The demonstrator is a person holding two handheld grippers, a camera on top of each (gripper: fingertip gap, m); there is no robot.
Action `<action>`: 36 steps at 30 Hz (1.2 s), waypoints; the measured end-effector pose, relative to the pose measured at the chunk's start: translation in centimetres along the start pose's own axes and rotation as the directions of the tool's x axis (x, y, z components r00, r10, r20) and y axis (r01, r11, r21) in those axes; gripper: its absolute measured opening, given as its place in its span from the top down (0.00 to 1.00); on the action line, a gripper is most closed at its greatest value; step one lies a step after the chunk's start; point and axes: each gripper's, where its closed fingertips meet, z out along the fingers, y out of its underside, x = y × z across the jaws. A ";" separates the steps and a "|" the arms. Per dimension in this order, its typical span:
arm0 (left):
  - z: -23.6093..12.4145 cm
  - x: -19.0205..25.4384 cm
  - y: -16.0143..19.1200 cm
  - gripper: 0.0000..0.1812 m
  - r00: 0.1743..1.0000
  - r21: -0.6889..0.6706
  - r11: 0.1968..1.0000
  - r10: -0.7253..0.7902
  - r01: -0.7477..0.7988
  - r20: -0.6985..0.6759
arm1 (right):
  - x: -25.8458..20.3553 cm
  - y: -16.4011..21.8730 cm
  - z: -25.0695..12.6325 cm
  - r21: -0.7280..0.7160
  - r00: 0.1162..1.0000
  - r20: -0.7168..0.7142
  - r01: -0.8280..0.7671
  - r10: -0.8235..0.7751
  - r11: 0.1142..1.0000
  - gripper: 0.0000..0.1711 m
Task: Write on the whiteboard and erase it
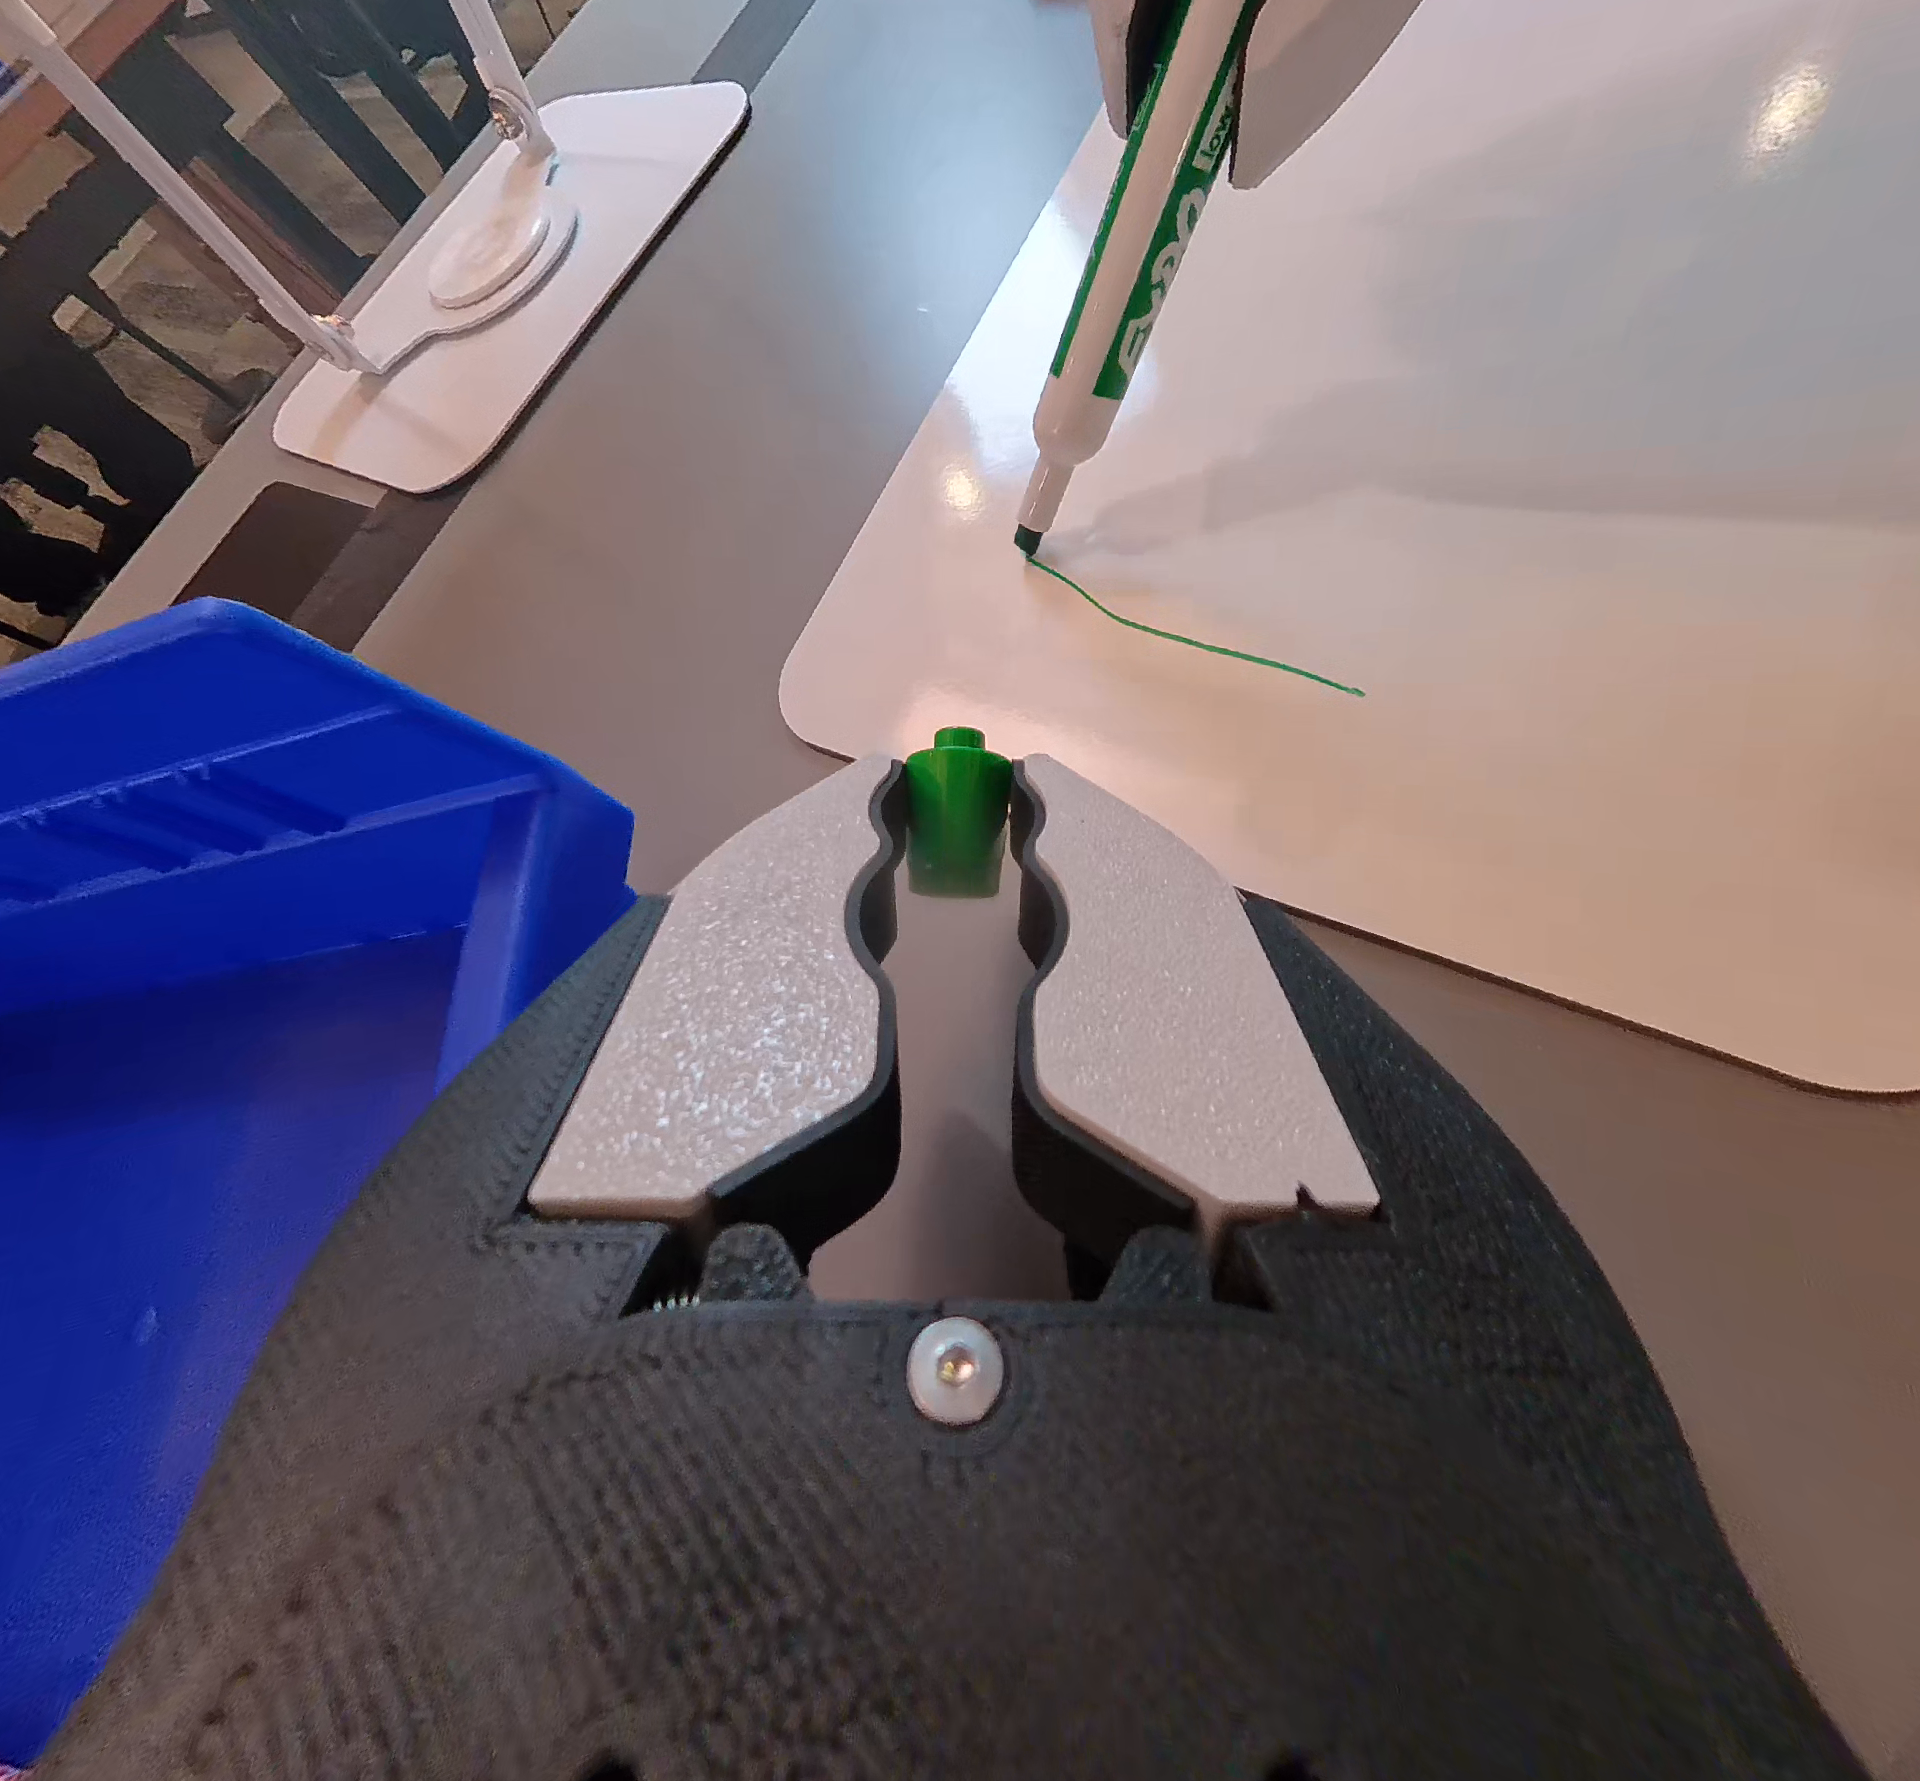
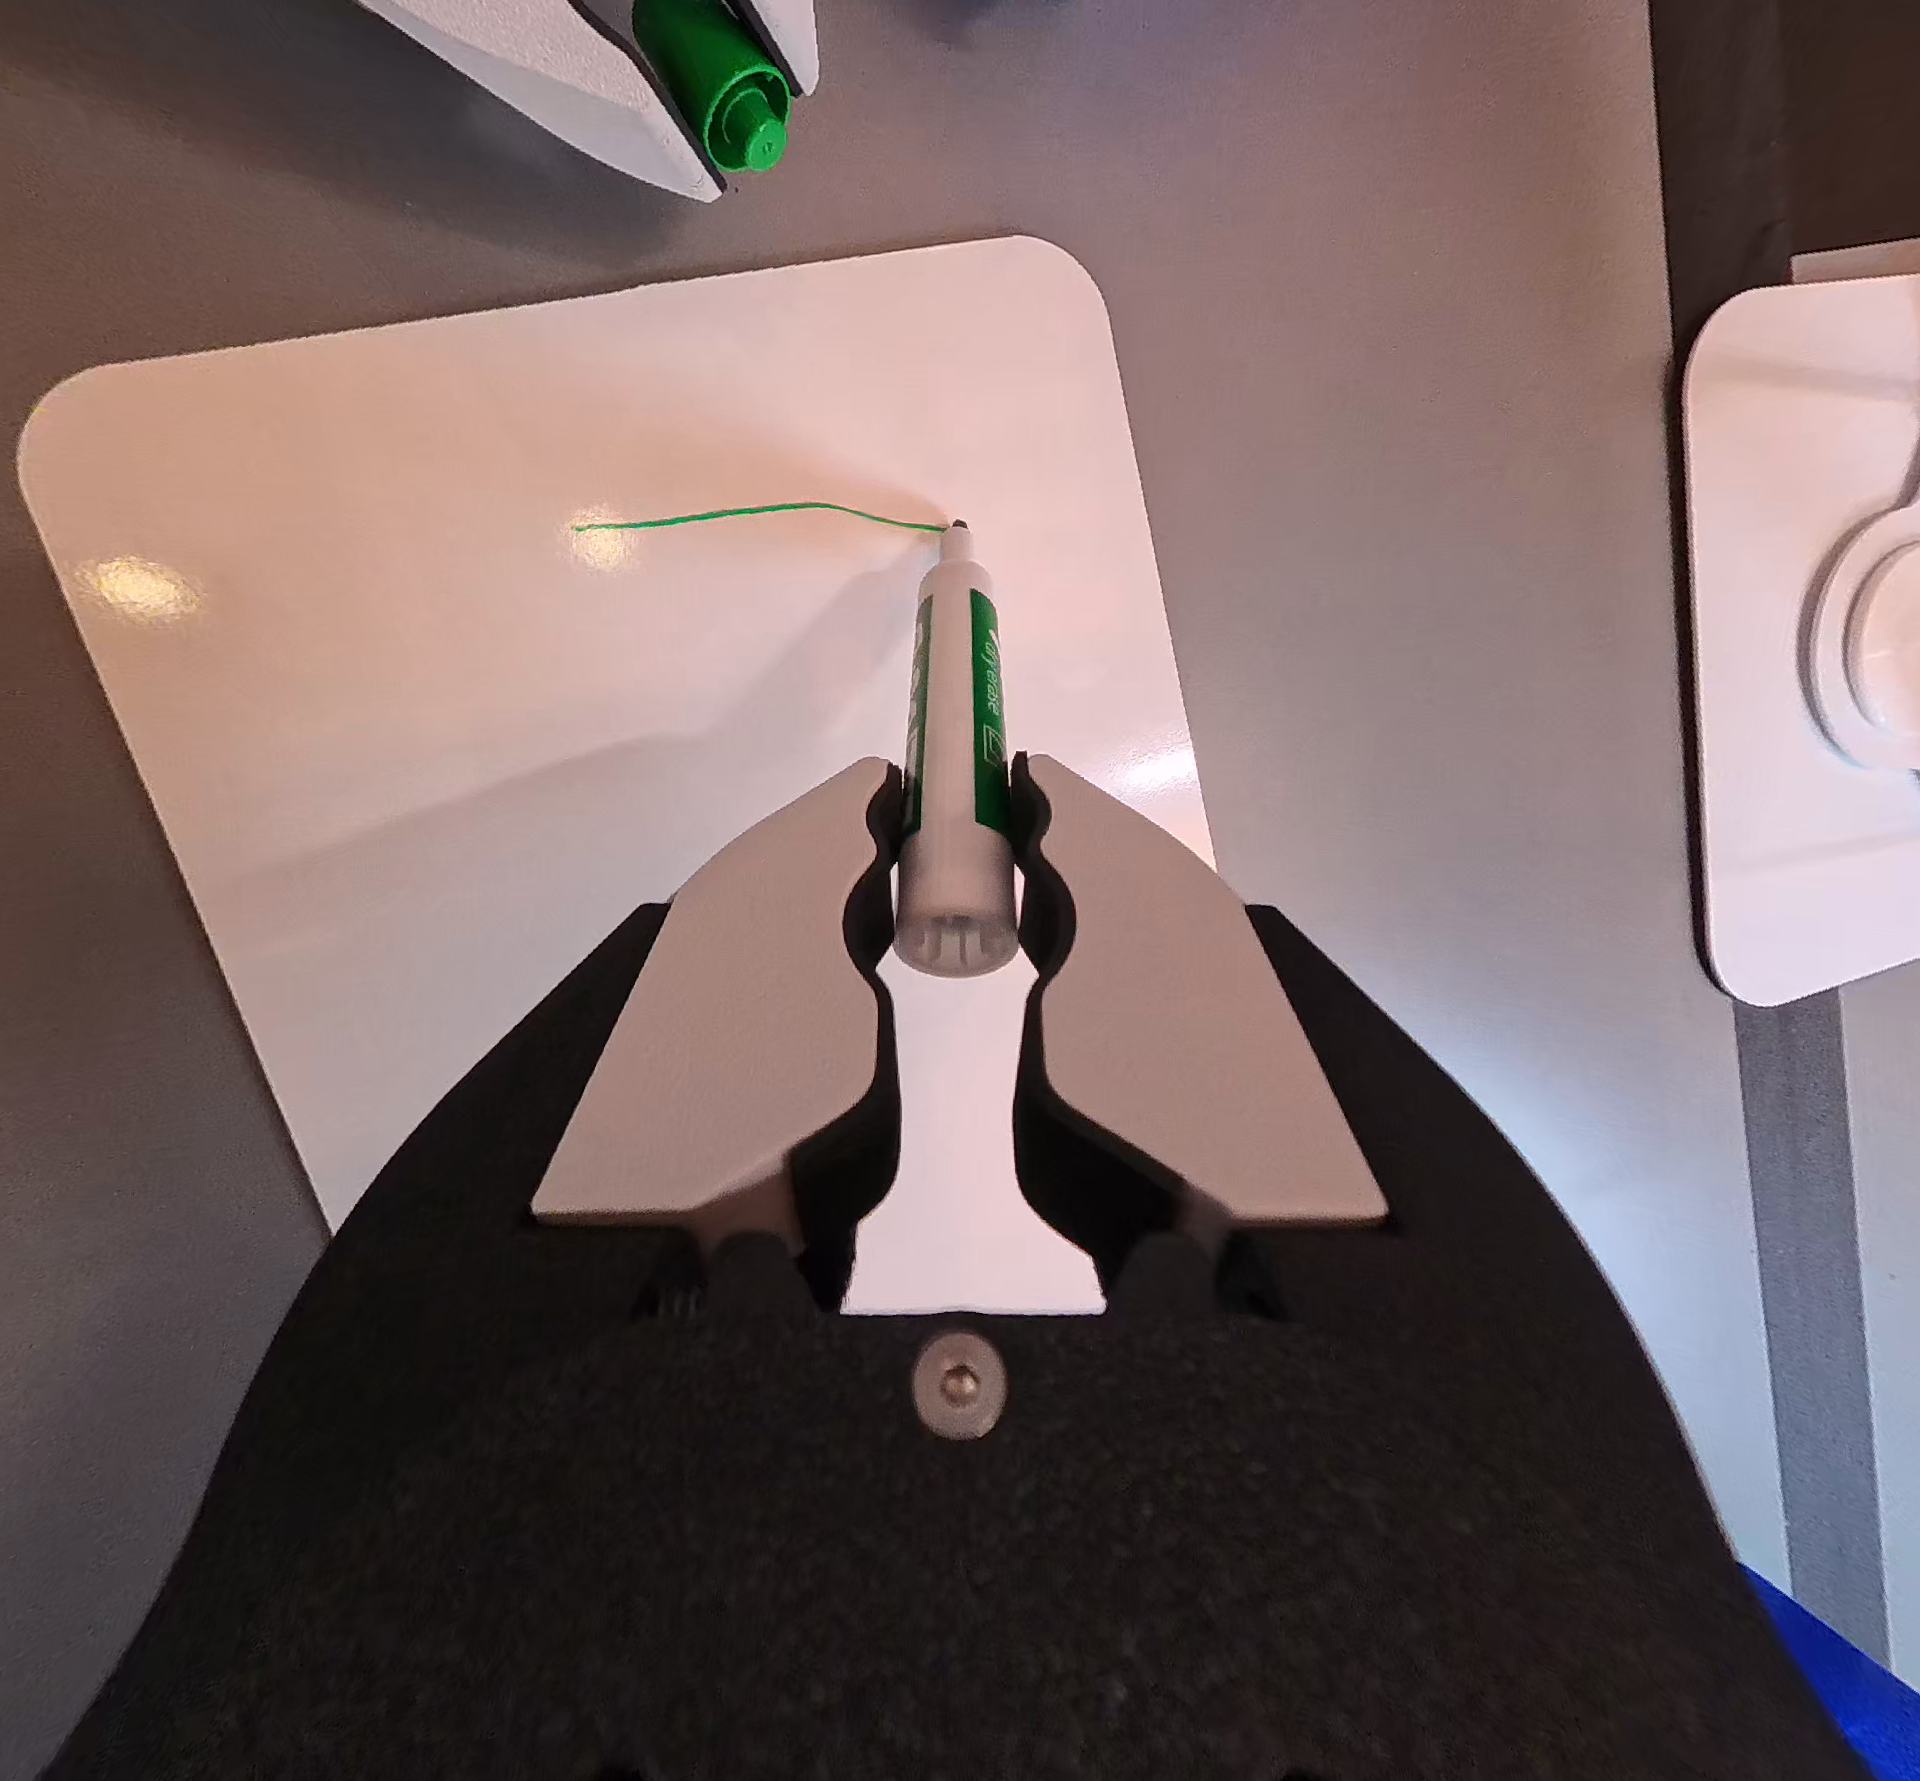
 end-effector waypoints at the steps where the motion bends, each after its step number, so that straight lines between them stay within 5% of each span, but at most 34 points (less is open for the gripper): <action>1: 0.0 0.0 0.0 0.90 1.000 0.000 1.000 0.001 -0.001 0.000 | 0.0 0.0 0.0 -0.002 1.000 0.000 0.002 -0.002 1.000 0.88; 36: 0.2 0.1 0.2 0.90 1.000 -0.012 1.000 0.005 -0.005 0.001 | -5.9 4.2 -3.7 -0.027 0.999 0.048 0.015 -0.014 1.000 0.88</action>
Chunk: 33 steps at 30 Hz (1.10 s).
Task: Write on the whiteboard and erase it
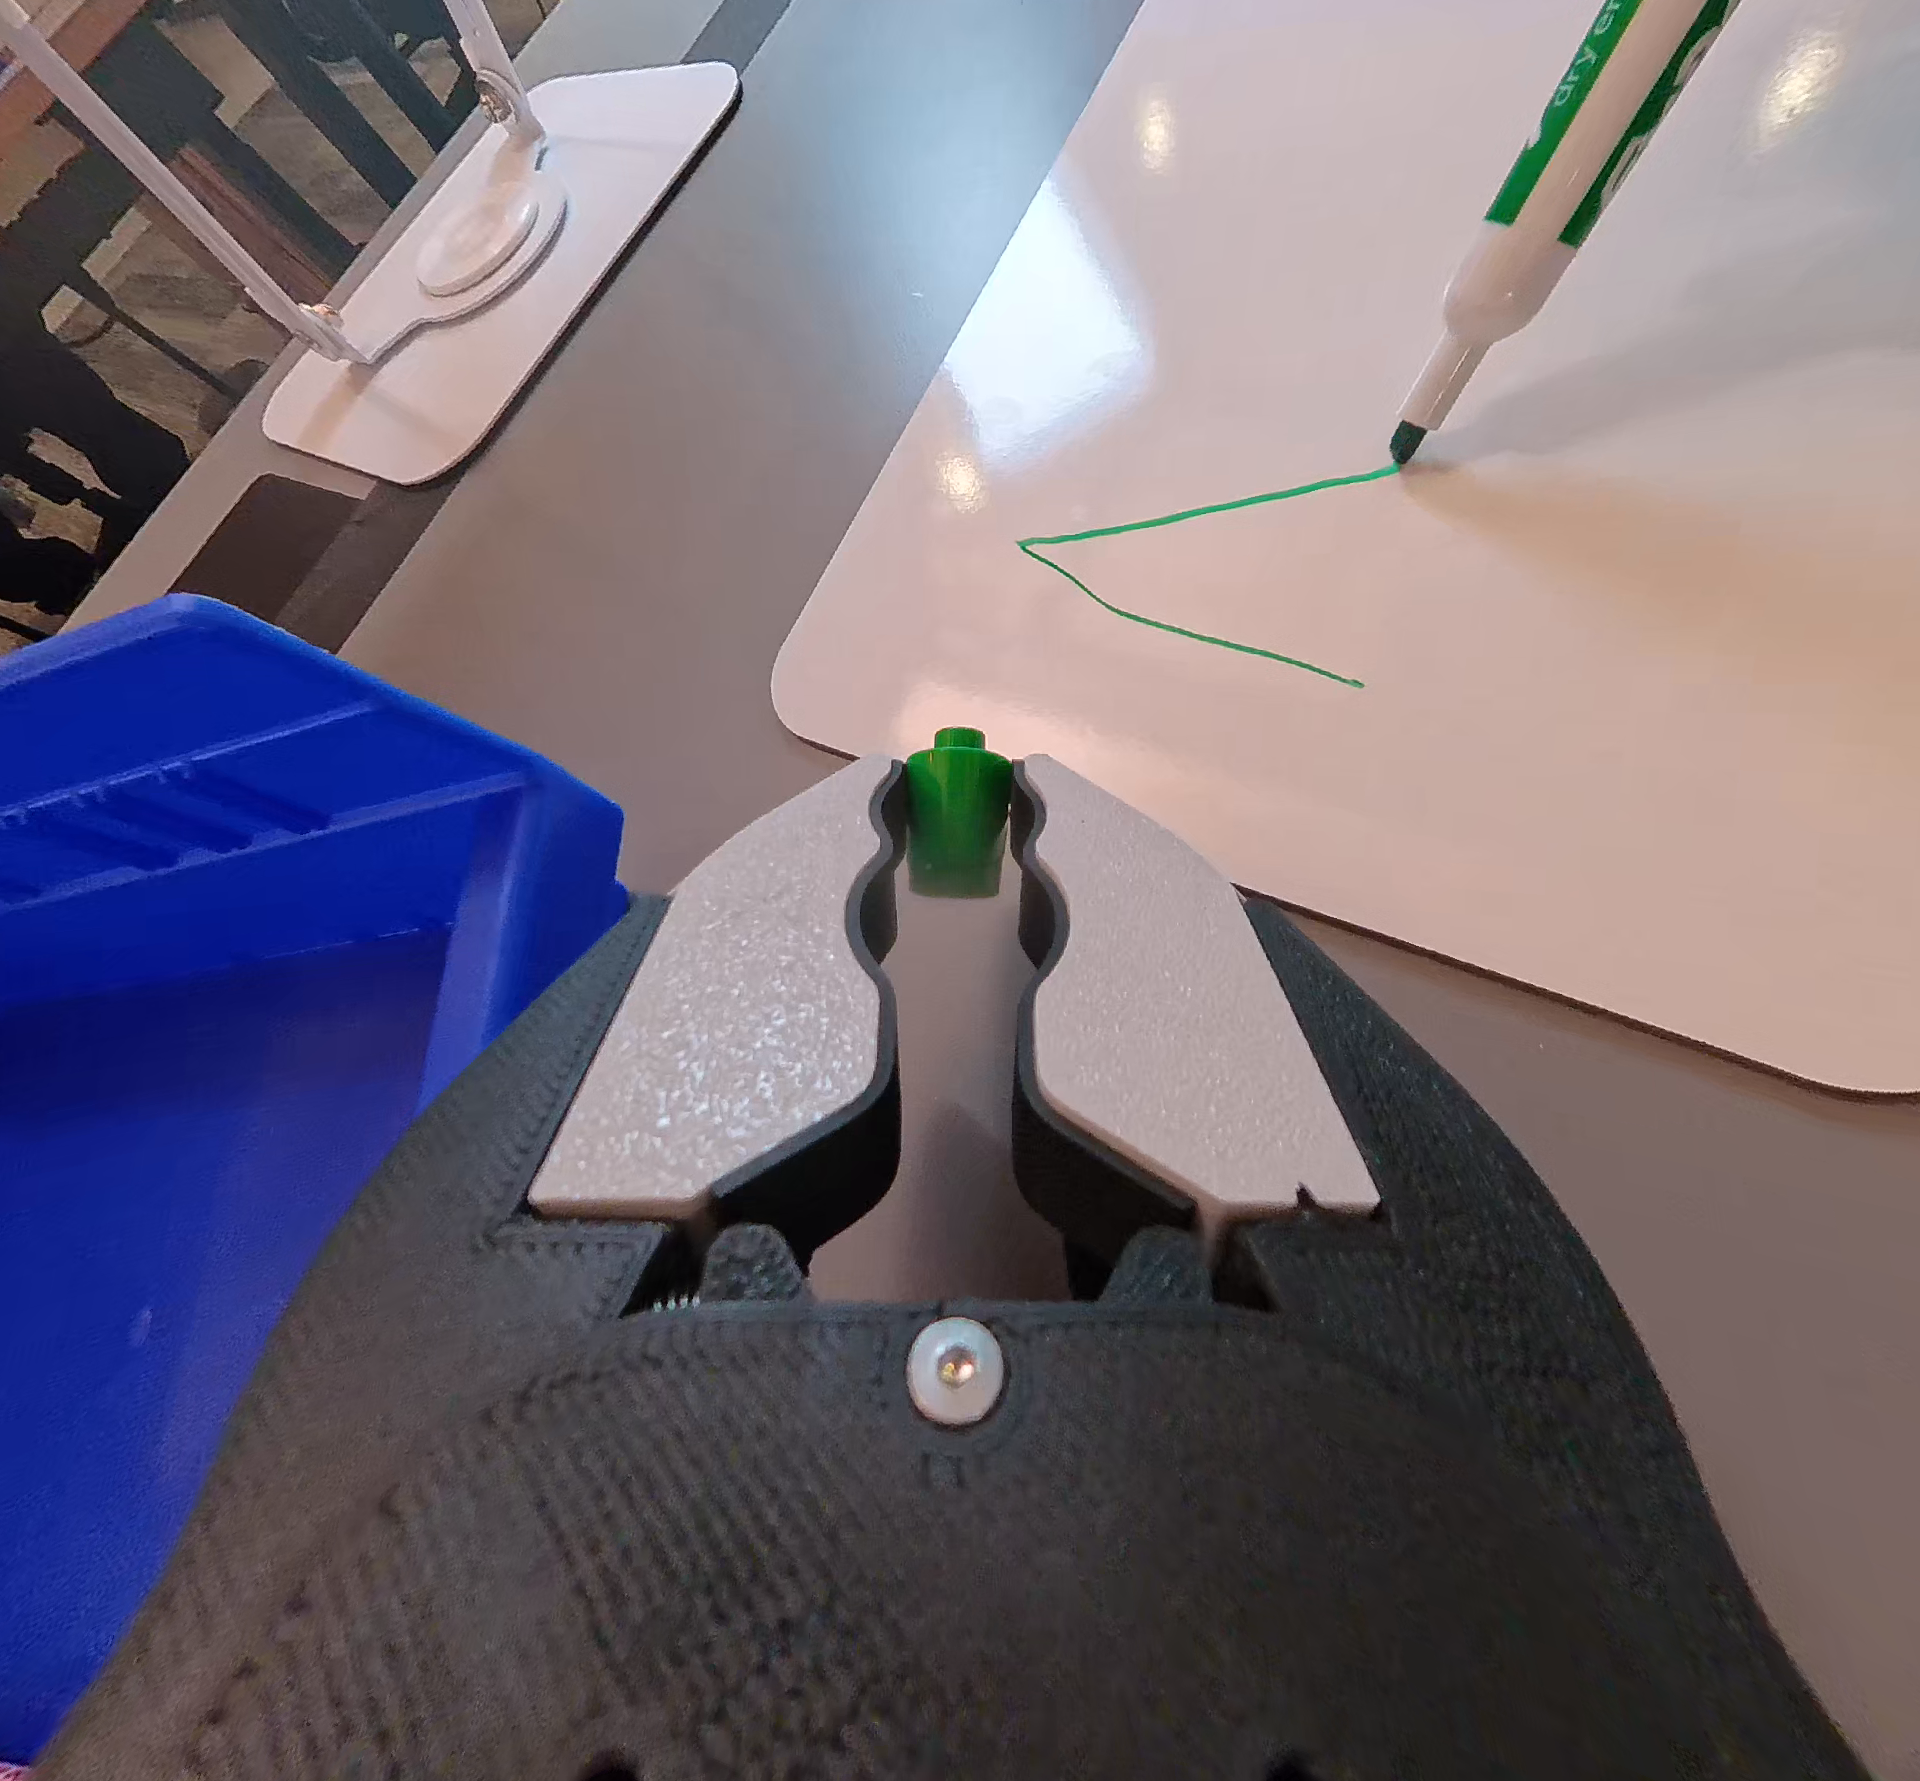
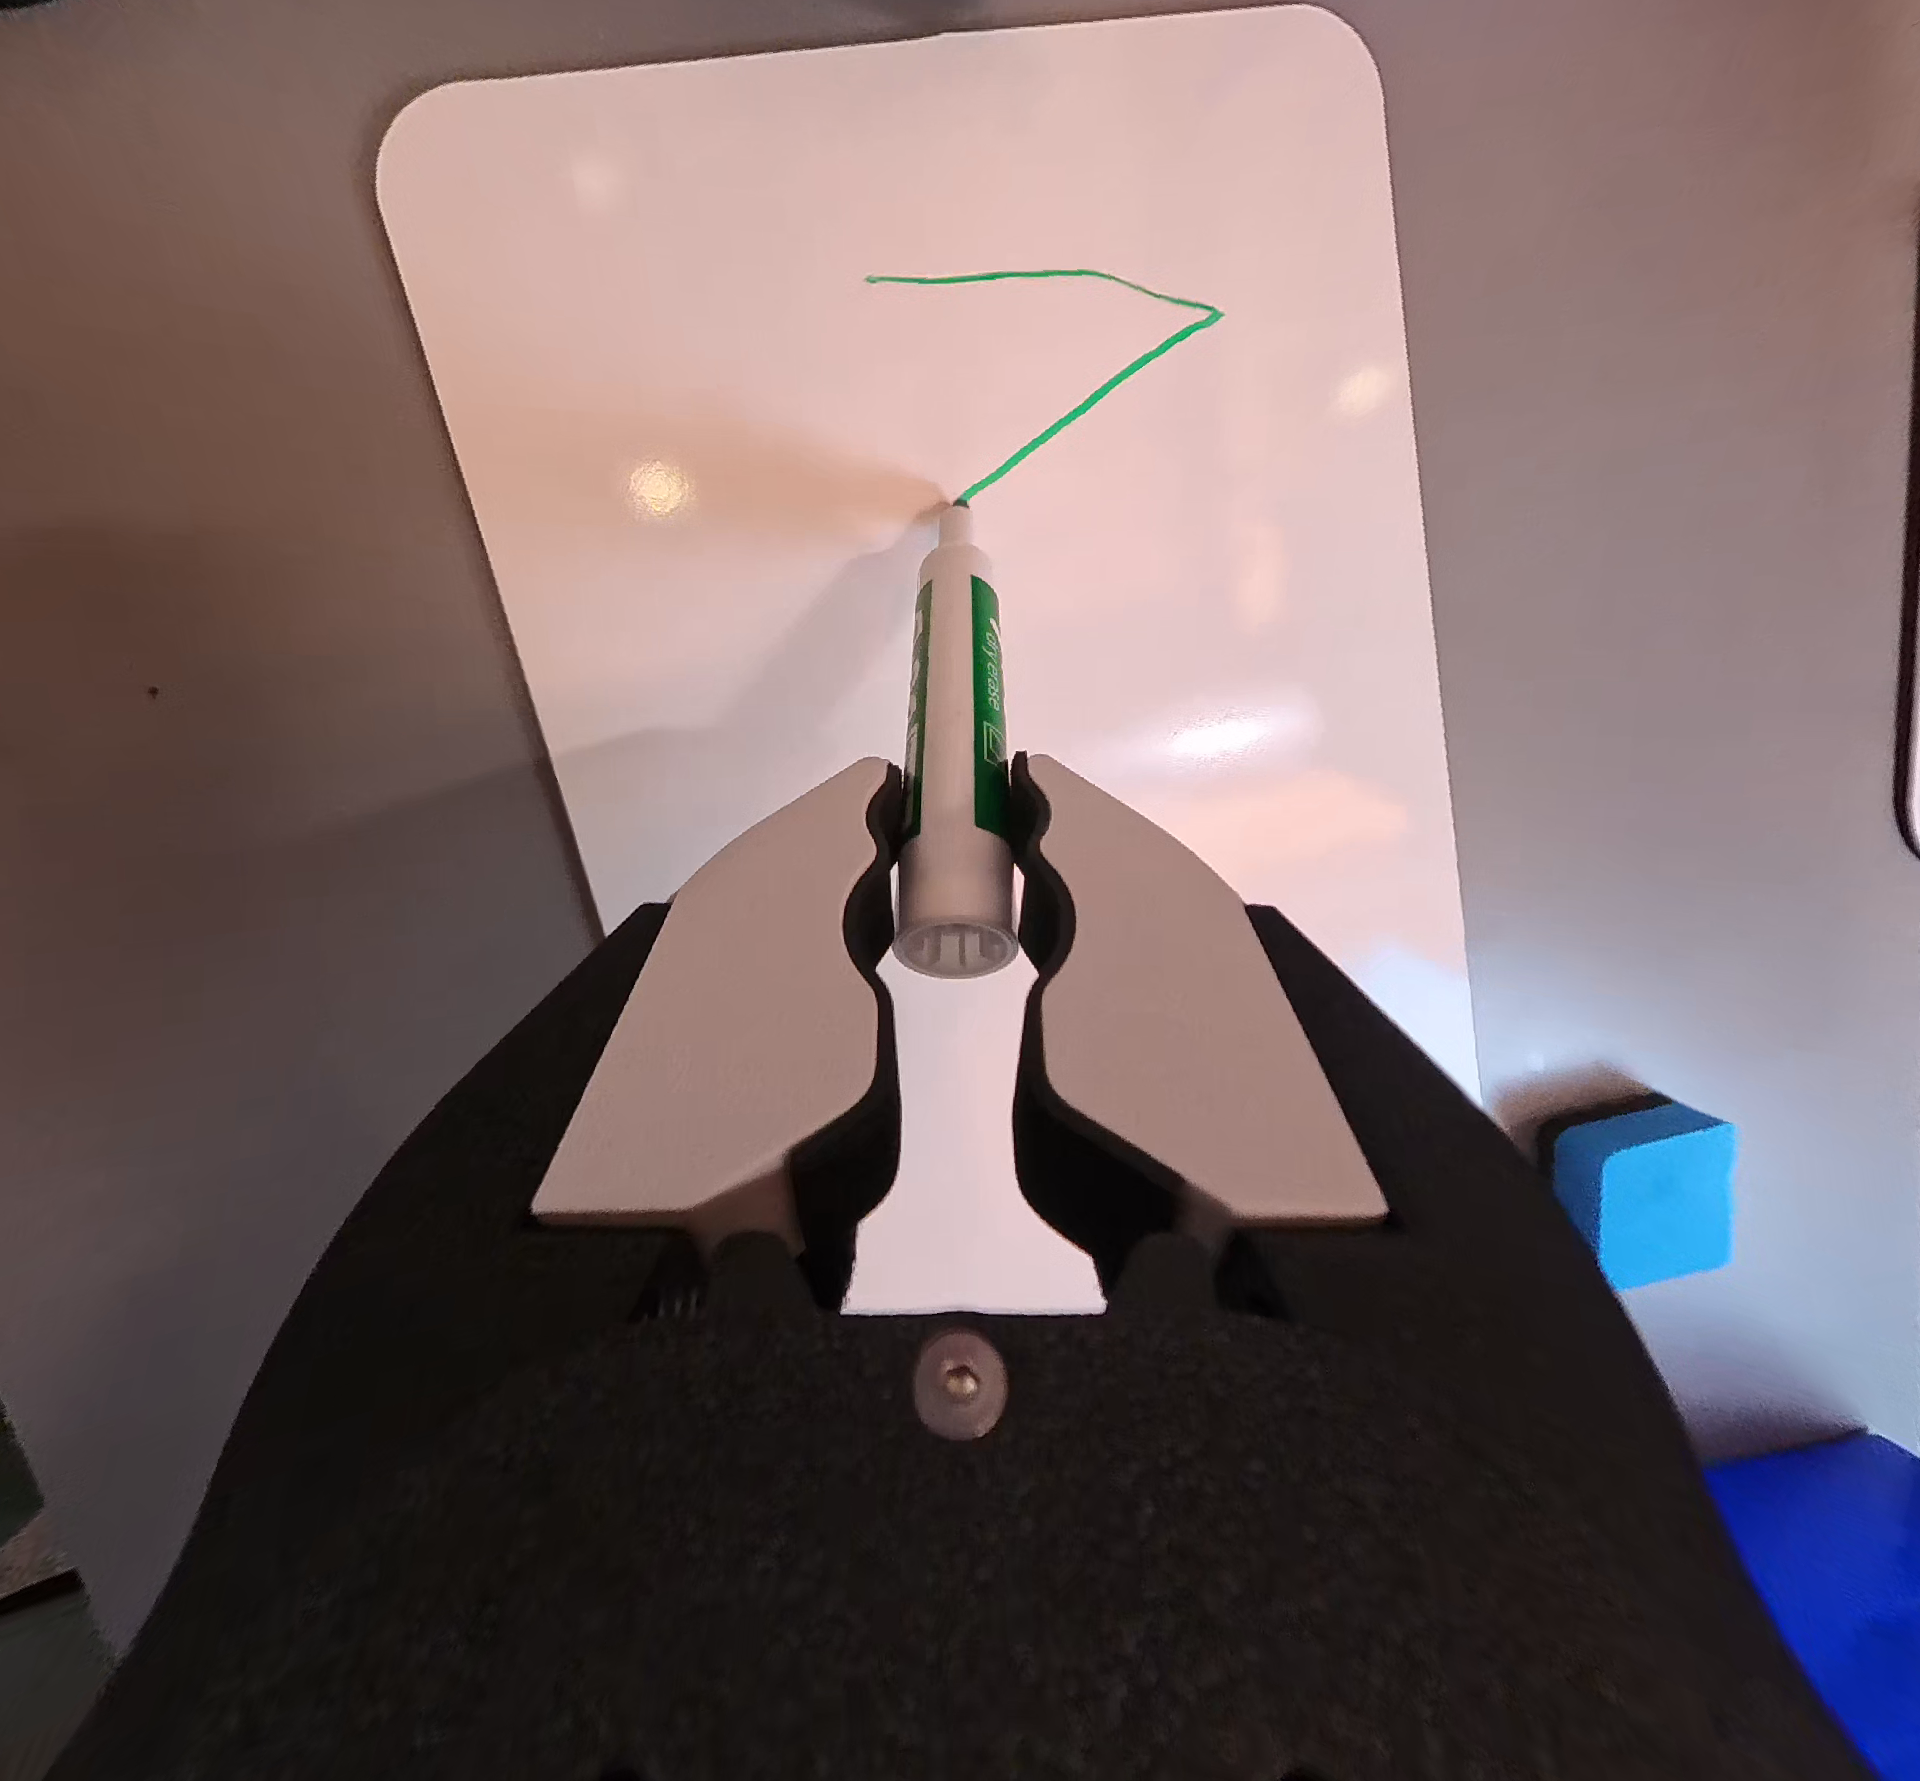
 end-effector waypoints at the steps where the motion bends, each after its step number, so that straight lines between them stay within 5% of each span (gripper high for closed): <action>1: 0.0 0.0 0.0 0.90 1.000 0.001 1.000 0.000 0.000 0.000 | 0.0 -0.1 -0.1 0.008 1.000 -0.002 -0.004 0.004 1.000 0.88; 16: -0.1 -0.2 0.0 0.90 1.000 0.002 1.000 0.000 0.000 0.001 | 1.9 -5.0 2.4 0.097 1.000 0.027 -0.003 0.001 0.995 0.88; 33: 0.0 -0.2 0.2 0.90 1.000 -0.005 1.000 -0.004 0.004 -0.003 | 2.0 -3.5 2.5 0.055 1.000 0.031 0.001 -0.002 0.998 0.88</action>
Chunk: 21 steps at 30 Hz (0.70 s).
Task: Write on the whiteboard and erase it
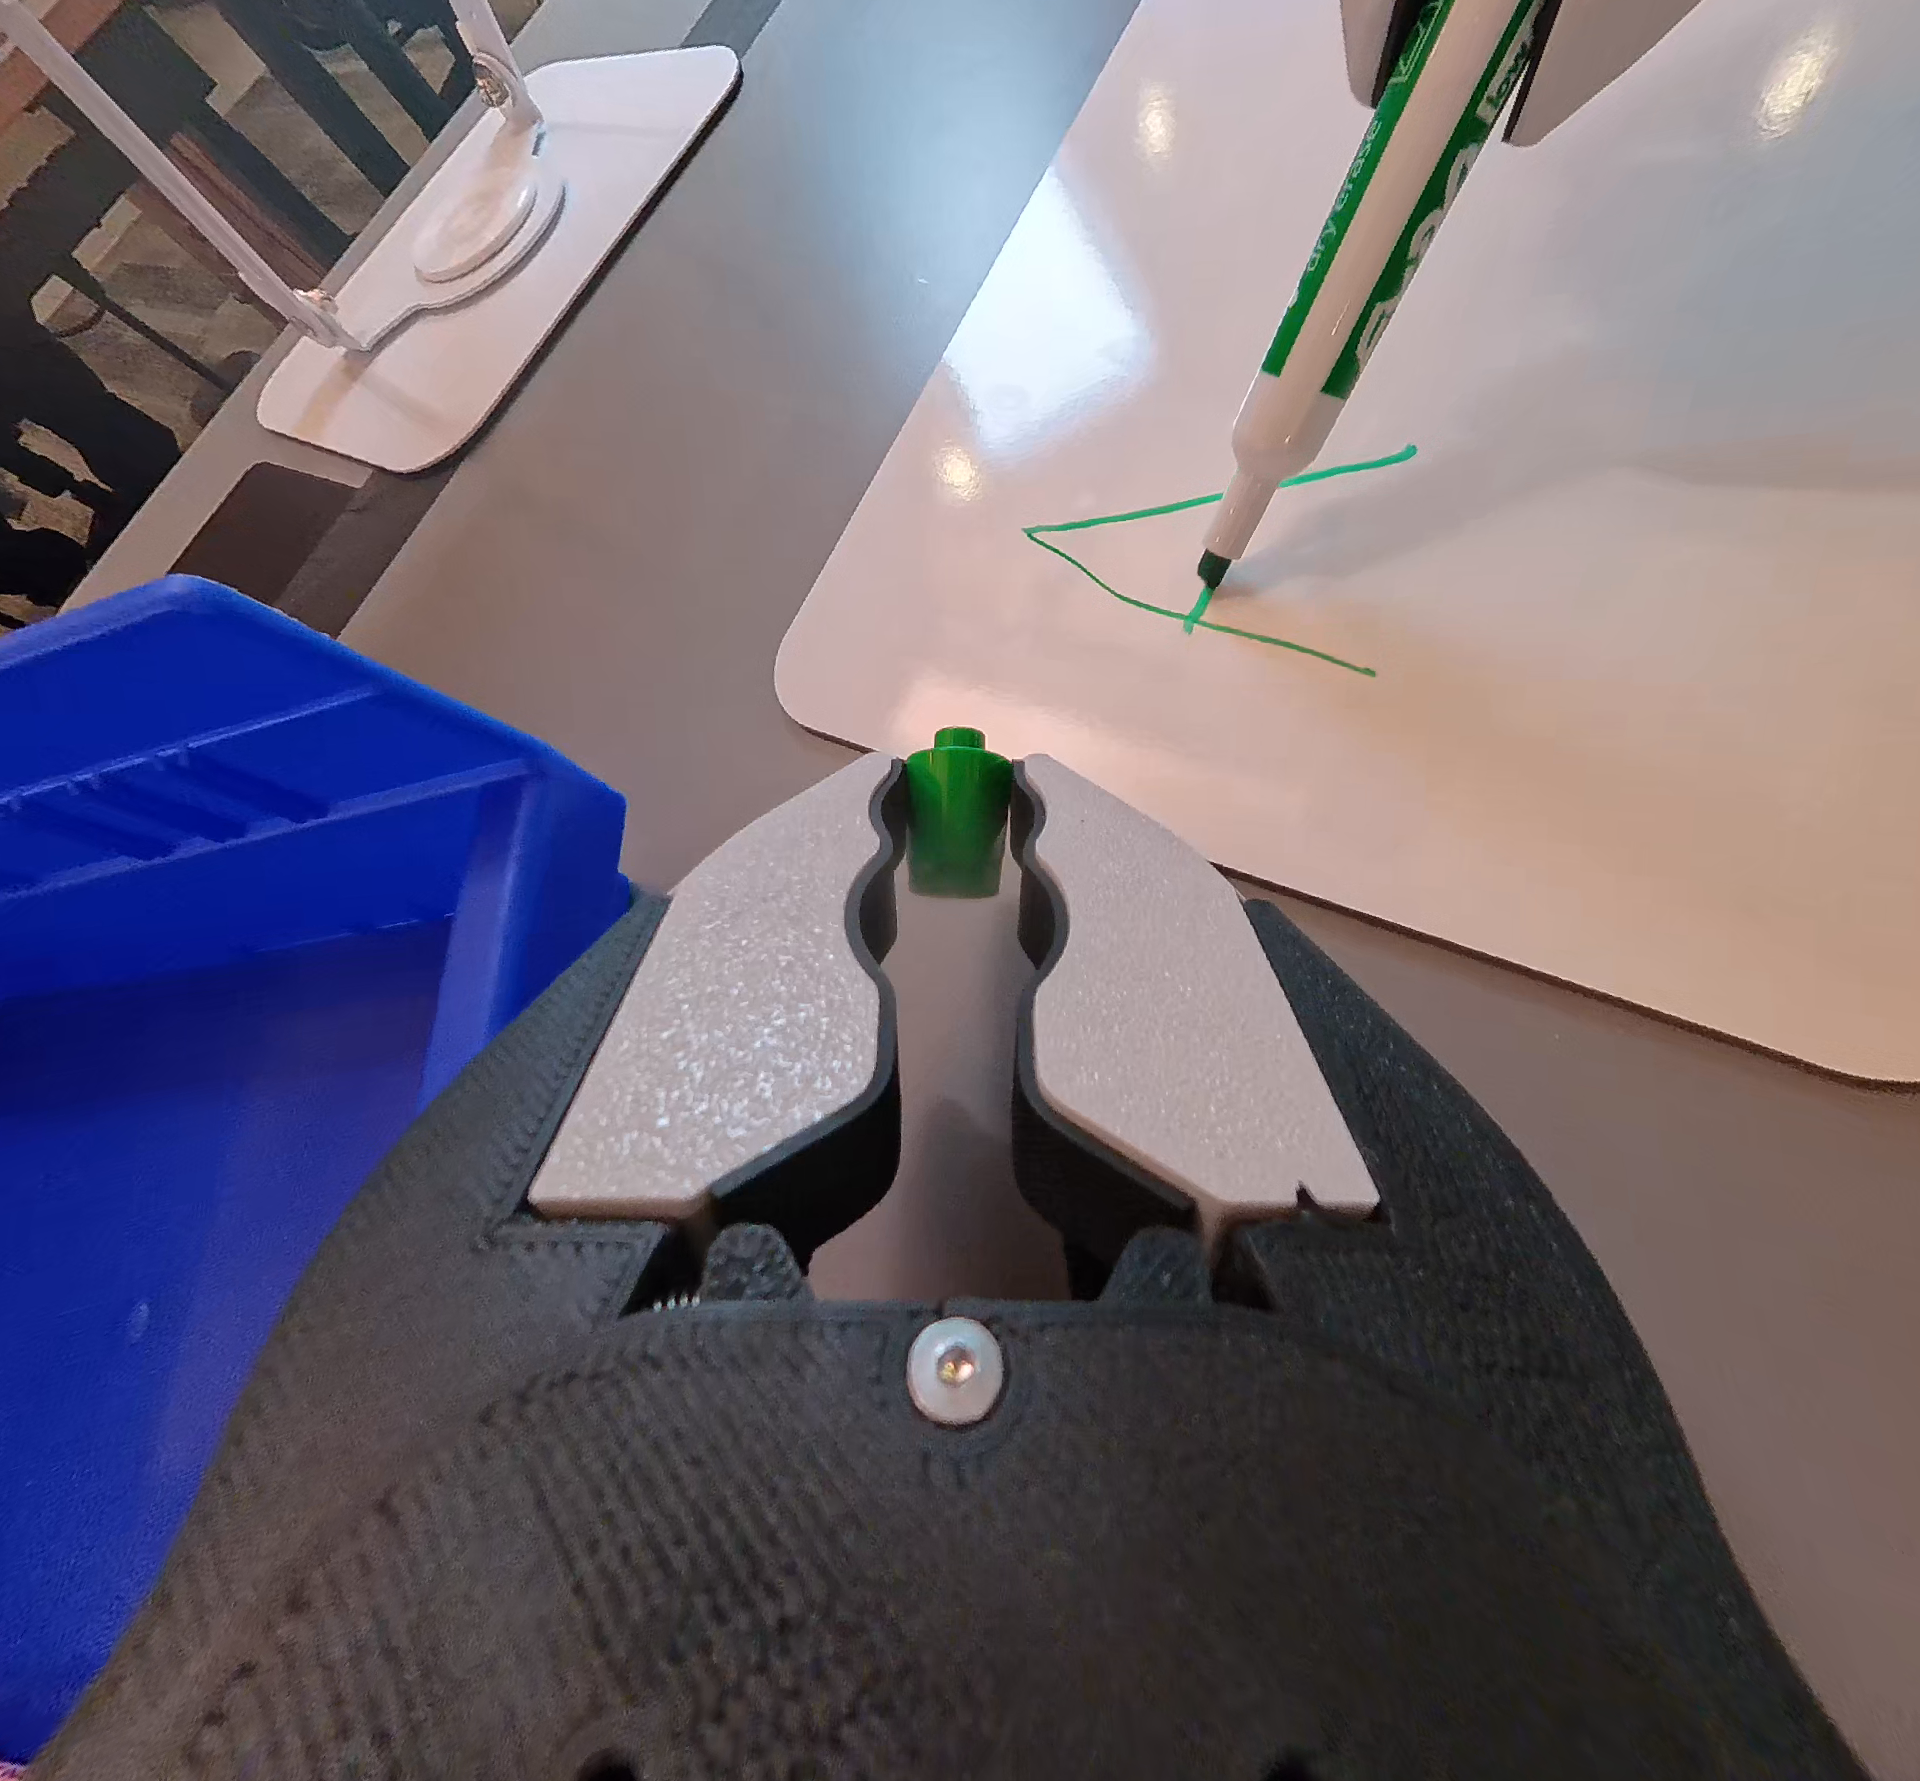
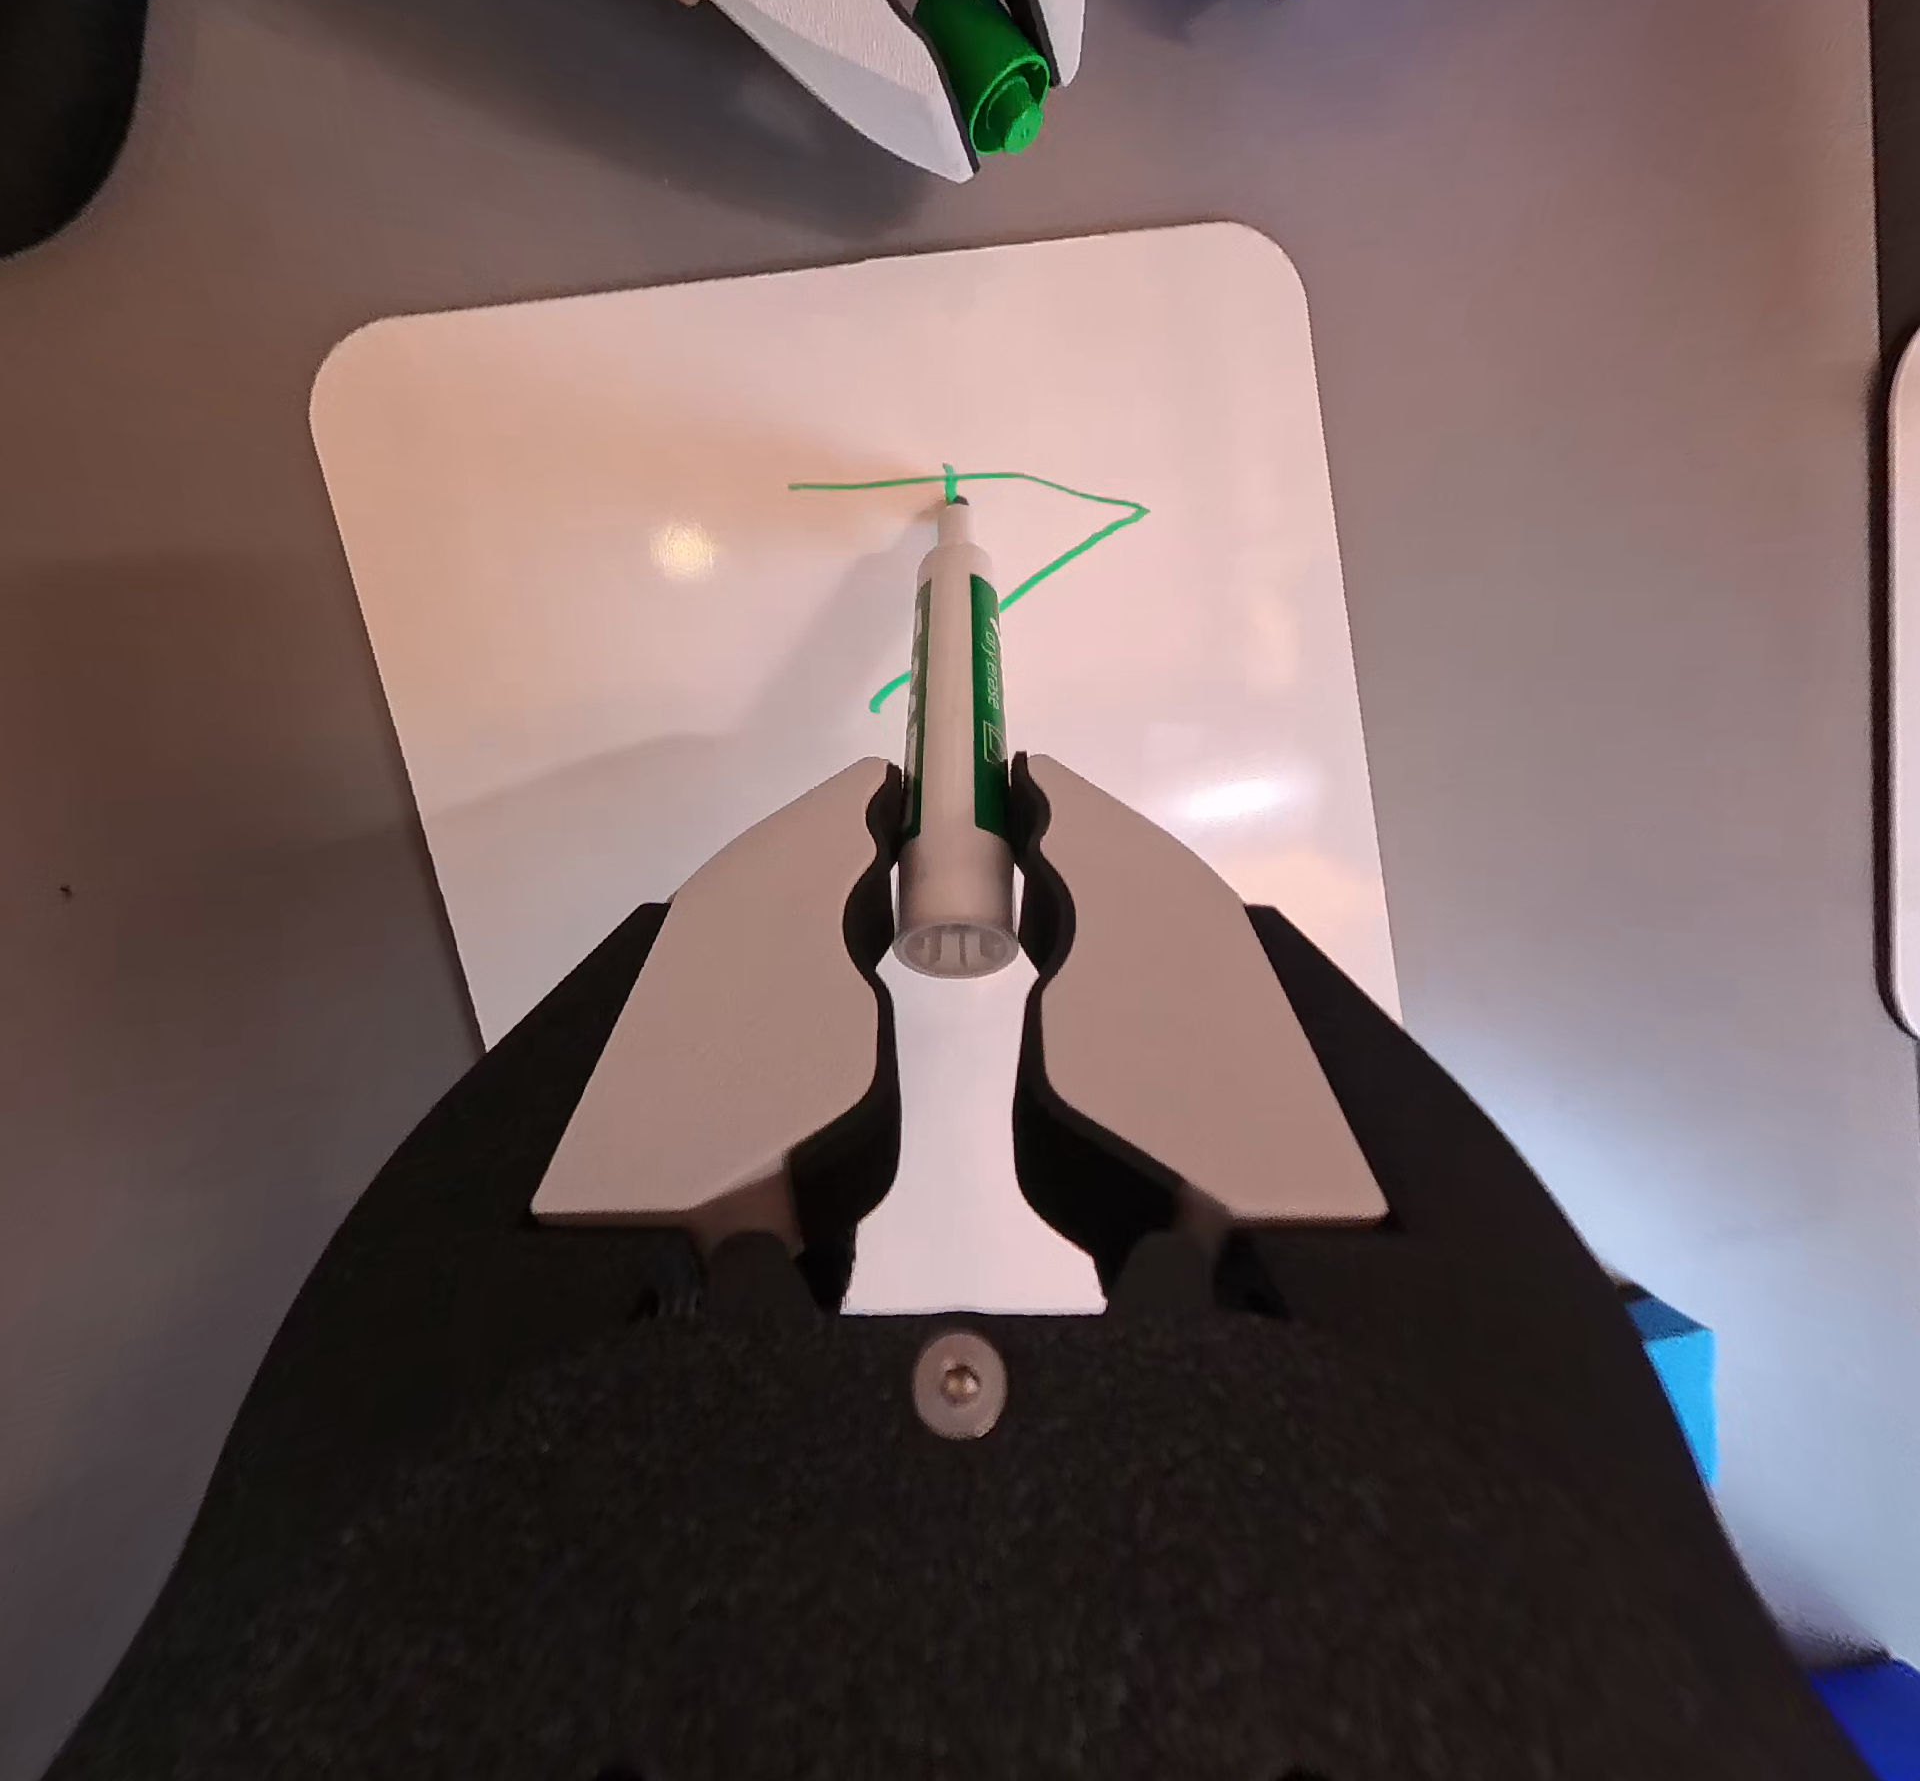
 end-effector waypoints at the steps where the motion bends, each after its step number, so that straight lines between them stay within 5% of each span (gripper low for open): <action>1: 0.0 0.0 0.0 0.90 1.000 0.000 1.000 0.000 0.000 -0.001 | 0.0 0.2 -0.1 -0.003 1.000 -0.002 -0.001 0.001 1.000 0.88; 21: 0.1 1.2 -0.4 0.90 0.999 -0.005 1.000 0.012 -0.012 -0.052 | 2.6 1.8 -2.9 0.019 0.995 -0.079 -0.062 0.063 0.998 0.88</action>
